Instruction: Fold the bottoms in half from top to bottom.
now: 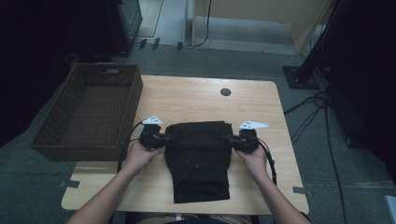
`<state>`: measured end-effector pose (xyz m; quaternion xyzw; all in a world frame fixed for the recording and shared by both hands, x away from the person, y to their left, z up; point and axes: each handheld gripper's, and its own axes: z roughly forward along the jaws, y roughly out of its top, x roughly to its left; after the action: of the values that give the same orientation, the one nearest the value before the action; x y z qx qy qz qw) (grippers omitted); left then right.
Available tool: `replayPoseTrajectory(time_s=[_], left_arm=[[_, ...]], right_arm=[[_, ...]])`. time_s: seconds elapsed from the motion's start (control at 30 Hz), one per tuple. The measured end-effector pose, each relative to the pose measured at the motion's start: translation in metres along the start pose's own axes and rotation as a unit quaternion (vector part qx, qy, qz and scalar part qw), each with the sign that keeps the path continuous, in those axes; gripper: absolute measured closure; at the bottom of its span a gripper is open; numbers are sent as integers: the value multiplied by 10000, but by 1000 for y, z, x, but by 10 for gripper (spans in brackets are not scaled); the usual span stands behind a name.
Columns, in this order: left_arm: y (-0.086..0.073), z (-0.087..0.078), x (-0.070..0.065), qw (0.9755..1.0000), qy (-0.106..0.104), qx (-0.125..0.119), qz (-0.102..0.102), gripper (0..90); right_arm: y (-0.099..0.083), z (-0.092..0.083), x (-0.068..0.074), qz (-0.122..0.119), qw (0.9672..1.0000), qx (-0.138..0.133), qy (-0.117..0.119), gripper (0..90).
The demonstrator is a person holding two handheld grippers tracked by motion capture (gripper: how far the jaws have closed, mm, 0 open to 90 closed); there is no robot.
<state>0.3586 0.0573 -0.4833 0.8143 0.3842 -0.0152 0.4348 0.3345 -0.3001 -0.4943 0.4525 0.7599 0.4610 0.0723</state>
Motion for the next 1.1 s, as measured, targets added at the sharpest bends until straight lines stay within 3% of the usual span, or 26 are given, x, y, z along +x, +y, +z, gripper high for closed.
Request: replayPoseTrajectory(time_s=[0.17, 0.27, 0.43, 0.47, 0.57, 0.67, 0.77, 0.87, 0.9, 0.97, 1.1], left_arm=[[-10, 9, 0, 9997, 77, 210, 36, 824], [-12, 16, 4, 9996, 132, 262, 40, 824], [-6, 21, 13, 9998, 161, 152, -18, 824], [-1, 25, 19, 9997, 224, 71, -61, 823], [5, 29, 25, 9996, 274, 5, -85, 819], [11, 34, 34, 9992, 274, -94, -258, 811], [15, 30, 33, 9992, 262, -105, -293, 747], [18, 22, 31, 9994, 295, -110, -149, 613], [19, 19, 32, 9994, 306, -116, -114, 613], [24, 9, 33, 9993, 321, -173, -125, 512], [29, 2, 36, 9989, 328, -265, -181, 440]], right_arm=[[-14, 9, 0, 50, 9995, 297, -99, 826], [-16, 13, -3, 81, 9994, 319, -98, 822], [-15, 19, -8, -1, 9998, 125, -178, 817], [-14, 23, -12, -43, 9997, -38, -253, 814], [-12, 26, -16, -34, 9994, -110, -328, 811], [-3, 31, -24, -72, 9994, -64, -345, 793], [4, 34, -30, 64, 9996, -24, -258, 733], [8, 25, -30, 116, 9998, 18, -176, 616], [8, 25, -30, 116, 9998, 18, -176, 616], [12, 14, -31, 95, 9995, -151, -256, 544], [16, 7, -38, 109, 9988, -328, -344, 474]])
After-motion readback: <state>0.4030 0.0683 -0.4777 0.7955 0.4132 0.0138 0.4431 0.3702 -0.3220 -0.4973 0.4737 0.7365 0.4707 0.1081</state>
